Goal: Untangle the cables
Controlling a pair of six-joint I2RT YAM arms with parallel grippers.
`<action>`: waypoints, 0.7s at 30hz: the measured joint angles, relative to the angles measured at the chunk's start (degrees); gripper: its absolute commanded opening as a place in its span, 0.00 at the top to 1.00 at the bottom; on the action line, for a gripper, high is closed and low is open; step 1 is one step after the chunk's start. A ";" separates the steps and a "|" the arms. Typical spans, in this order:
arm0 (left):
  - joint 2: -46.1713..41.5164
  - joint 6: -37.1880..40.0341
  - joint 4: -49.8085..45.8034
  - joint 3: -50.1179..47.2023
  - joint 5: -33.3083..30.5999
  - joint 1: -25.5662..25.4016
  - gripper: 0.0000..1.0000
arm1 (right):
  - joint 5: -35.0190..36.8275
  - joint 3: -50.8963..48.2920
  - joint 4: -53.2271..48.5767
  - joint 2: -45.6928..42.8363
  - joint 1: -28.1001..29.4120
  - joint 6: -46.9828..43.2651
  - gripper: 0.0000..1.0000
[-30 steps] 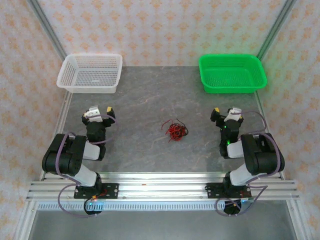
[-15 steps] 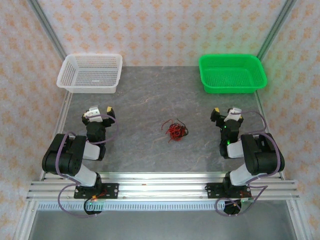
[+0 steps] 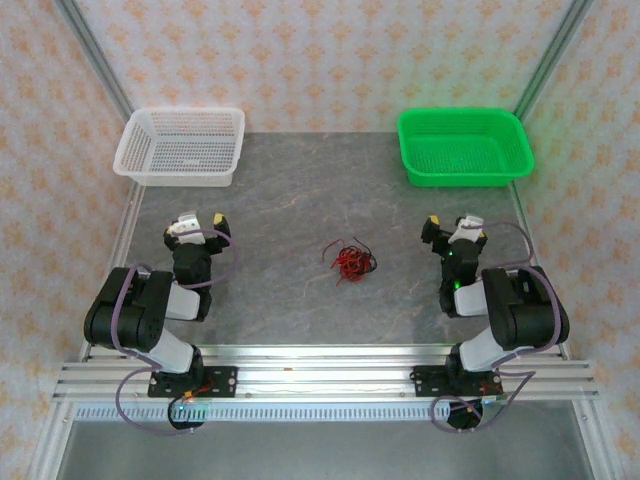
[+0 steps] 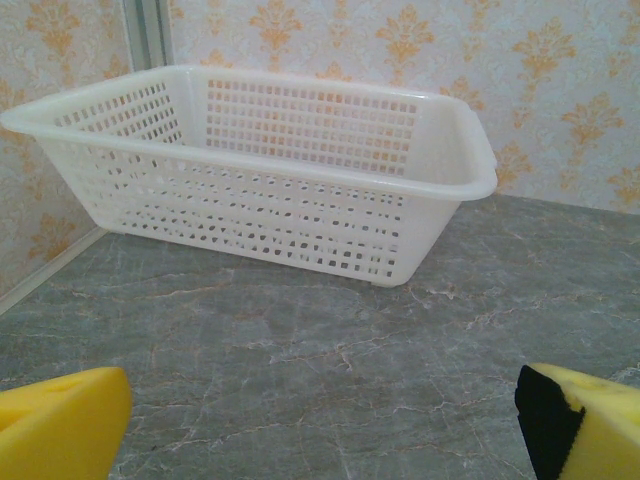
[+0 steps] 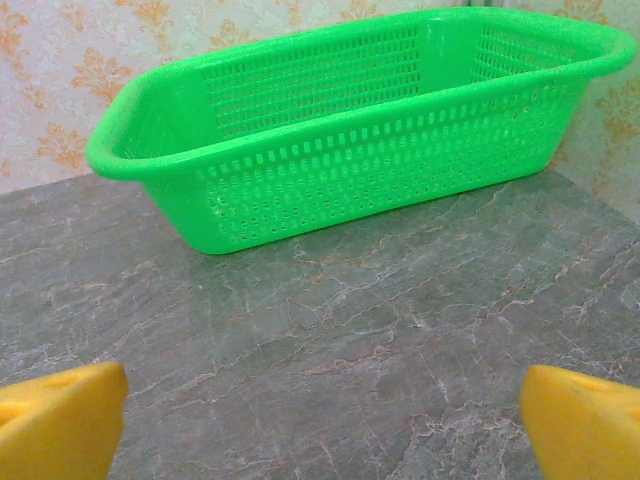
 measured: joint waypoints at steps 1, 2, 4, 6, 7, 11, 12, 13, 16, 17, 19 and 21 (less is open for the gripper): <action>0.00 0.00 0.00 0.00 0.00 0.00 0.01 | 0.00 0.00 0.00 0.00 0.00 0.00 0.00; 0.00 0.00 0.00 0.00 0.00 0.00 0.01 | 0.00 0.00 0.00 0.00 0.00 -0.02 0.00; 0.00 0.00 0.00 0.00 0.00 0.00 0.01 | -0.31 0.00 -0.02 0.00 0.00 -0.02 0.00; 0.00 -0.02 0.00 0.00 0.00 0.00 0.02 | -0.76 0.00 -0.02 0.00 0.00 -0.04 0.01; 0.00 -0.02 -0.02 0.00 -0.02 0.00 0.05 | -0.96 0.00 -0.15 -0.13 0.00 -0.04 0.01; -3.32 -0.37 -6.01 1.49 -0.85 0.00 0.26 | -1.51 0.83 -5.14 -3.96 0.00 -0.28 0.17; -5.14 -0.48 -8.33 2.14 -1.42 -0.04 0.29 | -1.70 1.99 -8.39 -5.62 0.00 -0.20 0.21; -7.72 -1.07 -11.52 3.17 -2.12 -0.04 0.33 | -2.19 4.02 -12.52 -7.34 0.00 0.20 0.23; -15.23 -3.10 -19.52 6.23 -3.72 -0.37 0.34 | -3.28 11.45 -24.11 -11.58 0.72 1.99 0.23; -17.79 -4.15 -22.05 6.88 -4.42 -1.01 0.34 | -3.63 13.62 -28.20 -13.27 1.40 3.04 0.23; -22.58 -6.25 -26.67 7.65 -5.95 -3.48 0.33 | -4.68 16.92 -36.59 -16.41 3.02 5.46 0.23; -26.36 -8.55 -32.06 8.76 -6.95 -6.93 0.34 | -6.54 19.63 -45.27 -19.15 4.70 8.04 0.23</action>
